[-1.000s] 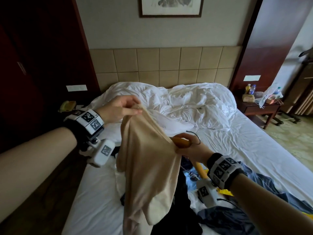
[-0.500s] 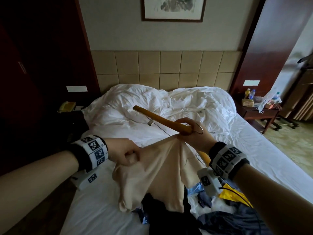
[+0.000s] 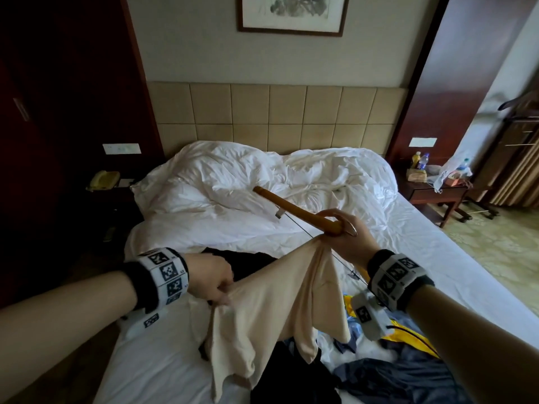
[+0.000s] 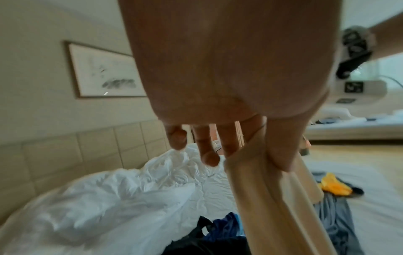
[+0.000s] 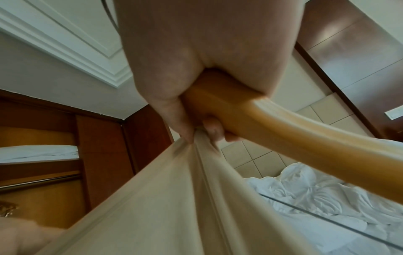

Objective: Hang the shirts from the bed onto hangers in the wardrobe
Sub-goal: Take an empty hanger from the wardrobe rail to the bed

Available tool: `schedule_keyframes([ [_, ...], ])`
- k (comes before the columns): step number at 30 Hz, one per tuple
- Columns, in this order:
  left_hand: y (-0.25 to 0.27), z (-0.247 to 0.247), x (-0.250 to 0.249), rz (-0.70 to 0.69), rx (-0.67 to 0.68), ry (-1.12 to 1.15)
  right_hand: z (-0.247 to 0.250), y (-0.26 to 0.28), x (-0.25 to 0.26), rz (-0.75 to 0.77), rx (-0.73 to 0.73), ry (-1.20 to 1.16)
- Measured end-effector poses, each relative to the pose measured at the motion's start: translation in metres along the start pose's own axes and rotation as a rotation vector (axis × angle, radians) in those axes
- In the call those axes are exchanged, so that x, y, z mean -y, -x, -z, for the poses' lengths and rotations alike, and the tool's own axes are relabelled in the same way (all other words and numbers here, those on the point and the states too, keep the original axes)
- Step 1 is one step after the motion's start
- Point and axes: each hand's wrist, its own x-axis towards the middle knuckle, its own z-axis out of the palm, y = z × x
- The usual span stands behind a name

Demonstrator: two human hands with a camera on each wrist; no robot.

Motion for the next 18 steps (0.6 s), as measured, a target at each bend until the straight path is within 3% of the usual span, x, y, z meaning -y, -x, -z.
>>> schedule_keyframes([
  [8,0.003,0.027,0.0,0.02,-0.266,-0.563,-0.002,0.008,-0.021,-0.077,0.007,0.036],
  [10,0.001,0.025,0.002,-0.036,-0.261,-0.525,-0.005,0.012,-0.027,-0.105,0.015,0.03],
  [13,-0.002,0.019,0.005,-0.146,-0.27,-0.253,-0.005,0.018,-0.034,-0.136,0.019,0.02],
  [16,0.0,0.022,0.008,-0.08,-0.169,0.082,-0.004,0.02,-0.038,-0.151,0.025,-0.004],
  [18,0.001,0.028,0.008,0.034,-0.117,-0.066,-0.005,0.021,-0.039,-0.149,0.03,0.005],
])
